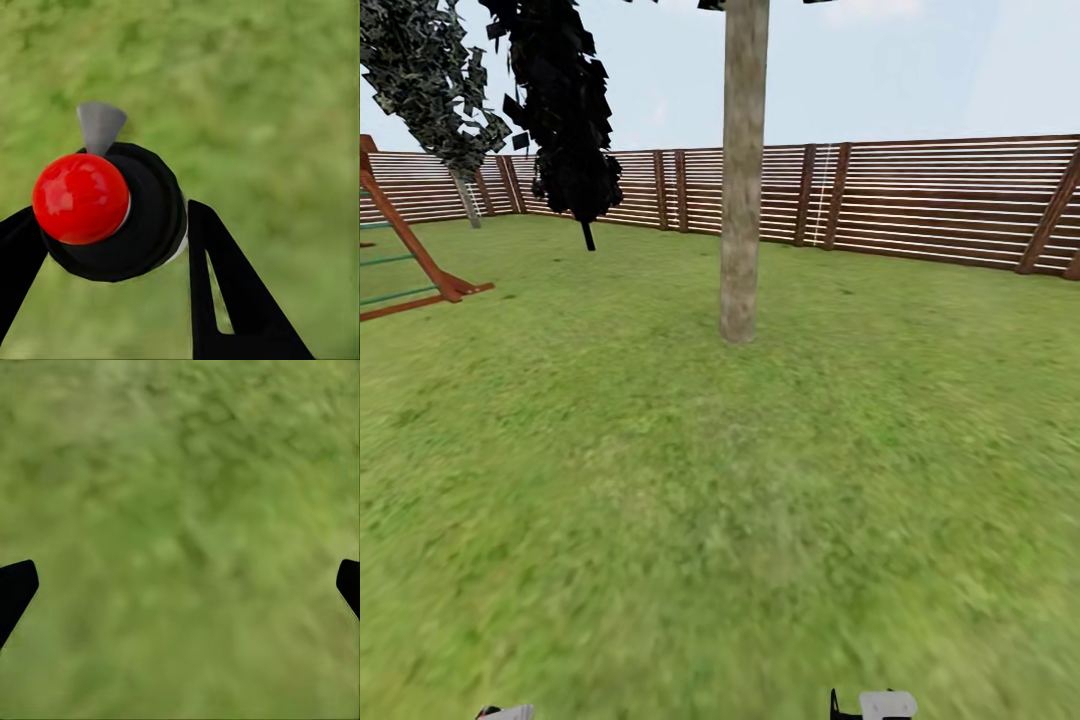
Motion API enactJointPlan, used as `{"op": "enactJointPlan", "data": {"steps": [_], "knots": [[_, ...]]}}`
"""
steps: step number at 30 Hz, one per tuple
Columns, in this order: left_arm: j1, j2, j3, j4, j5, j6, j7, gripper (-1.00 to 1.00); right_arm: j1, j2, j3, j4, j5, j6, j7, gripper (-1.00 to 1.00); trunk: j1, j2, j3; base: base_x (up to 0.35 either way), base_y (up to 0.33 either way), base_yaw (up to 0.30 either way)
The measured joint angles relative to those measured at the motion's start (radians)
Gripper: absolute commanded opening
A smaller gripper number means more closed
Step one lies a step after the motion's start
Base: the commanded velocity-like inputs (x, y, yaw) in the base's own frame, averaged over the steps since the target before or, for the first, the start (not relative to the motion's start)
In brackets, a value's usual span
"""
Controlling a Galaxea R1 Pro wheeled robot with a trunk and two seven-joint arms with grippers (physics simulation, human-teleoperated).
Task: In the garden, pick up the pesticide atomizer on the floor and spray pesticide onto both trees until each tree trunk is fully covered.
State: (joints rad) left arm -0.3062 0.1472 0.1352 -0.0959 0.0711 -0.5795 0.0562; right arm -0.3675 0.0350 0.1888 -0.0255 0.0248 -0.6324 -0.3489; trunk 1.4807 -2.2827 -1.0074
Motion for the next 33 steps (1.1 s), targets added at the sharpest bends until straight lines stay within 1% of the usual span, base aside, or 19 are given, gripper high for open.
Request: {"op": "enactJointPlan", "data": {"steps": [4,8,33], "knots": [[0.000,0.000,0.000,0.000,0.000,0.000,0.000,-1.00,0.000,0.000,0.000,0.000,0.000,0.000,0.000,1.00,0.000,0.000,0.000,0.331,0.000,0.000],[0.001,0.004,0.000,0.001,-0.001,0.000,0.000,-1.00,0.000,0.000,0.000,0.000,0.000,0.000,0.000,1.00,0.000,0.000,0.000,0.331,0.000,0.000],[0.003,0.006,0.000,0.002,0.001,0.000,0.002,-1.00,0.000,0.000,0.000,0.000,0.000,0.000,0.000,1.00,0.000,0.000,0.000,0.336,0.000,0.000]]}}
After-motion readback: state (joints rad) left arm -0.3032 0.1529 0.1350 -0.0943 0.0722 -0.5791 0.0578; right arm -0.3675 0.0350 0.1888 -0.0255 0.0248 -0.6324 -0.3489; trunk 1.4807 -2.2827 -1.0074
